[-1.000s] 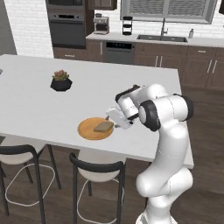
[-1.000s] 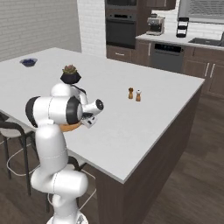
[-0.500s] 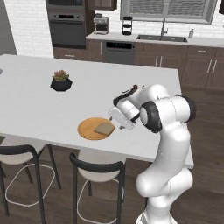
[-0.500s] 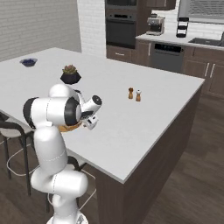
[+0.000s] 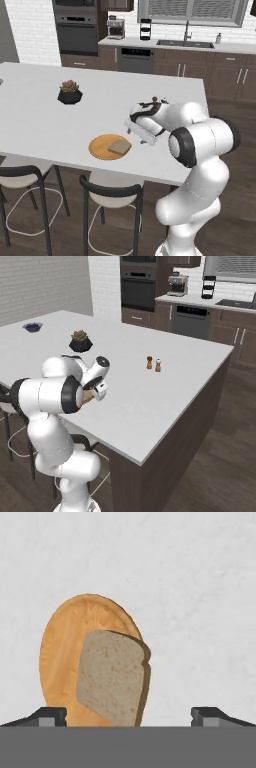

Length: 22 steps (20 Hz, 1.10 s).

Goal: Start the toaster. Once the lever pops up, take the bread to the plate on the dining counter.

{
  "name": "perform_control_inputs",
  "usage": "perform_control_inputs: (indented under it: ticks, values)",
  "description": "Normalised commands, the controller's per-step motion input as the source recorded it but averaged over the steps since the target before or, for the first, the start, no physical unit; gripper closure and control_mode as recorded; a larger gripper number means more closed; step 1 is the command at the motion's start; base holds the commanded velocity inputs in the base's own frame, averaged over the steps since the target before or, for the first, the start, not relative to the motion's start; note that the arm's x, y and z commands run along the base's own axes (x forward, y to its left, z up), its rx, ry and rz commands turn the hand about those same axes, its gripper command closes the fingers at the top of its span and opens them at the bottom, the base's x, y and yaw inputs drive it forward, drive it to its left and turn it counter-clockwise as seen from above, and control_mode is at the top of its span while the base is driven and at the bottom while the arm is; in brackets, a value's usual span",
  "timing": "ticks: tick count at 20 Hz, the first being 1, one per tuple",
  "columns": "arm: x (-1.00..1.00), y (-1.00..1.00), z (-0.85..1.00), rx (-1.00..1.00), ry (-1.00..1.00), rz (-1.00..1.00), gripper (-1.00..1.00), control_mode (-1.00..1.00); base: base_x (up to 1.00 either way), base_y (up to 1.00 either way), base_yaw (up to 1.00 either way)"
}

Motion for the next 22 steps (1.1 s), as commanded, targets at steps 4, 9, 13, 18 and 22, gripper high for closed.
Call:
perform_control_inputs:
  ticks: [4, 9, 13, 18, 22]
  values:
    - [-1.0, 0.0, 0.19, -0.28, 0.0, -0.08, -1.0, -1.0, 0.0, 0.0, 0.0]
    - [-1.0, -0.01, 0.21, -0.27, -0.05, -0.02, -1.0, -1.0, 0.0, 0.0, 0.0]
    - [-1.0, -0.12, 0.45, -0.16, -0.19, 0.0, -1.0, -1.0, 0.0, 0.0, 0.0]
    - [-1.0, -0.27, 0.47, -0.07, -0.15, 0.0, -1.0, -1.0, 0.0, 0.0, 0.0]
    - [-1.0, -0.32, 0.52, -0.03, -0.09, 0.02, -1.0, -1.0, 0.0, 0.0, 0.0]
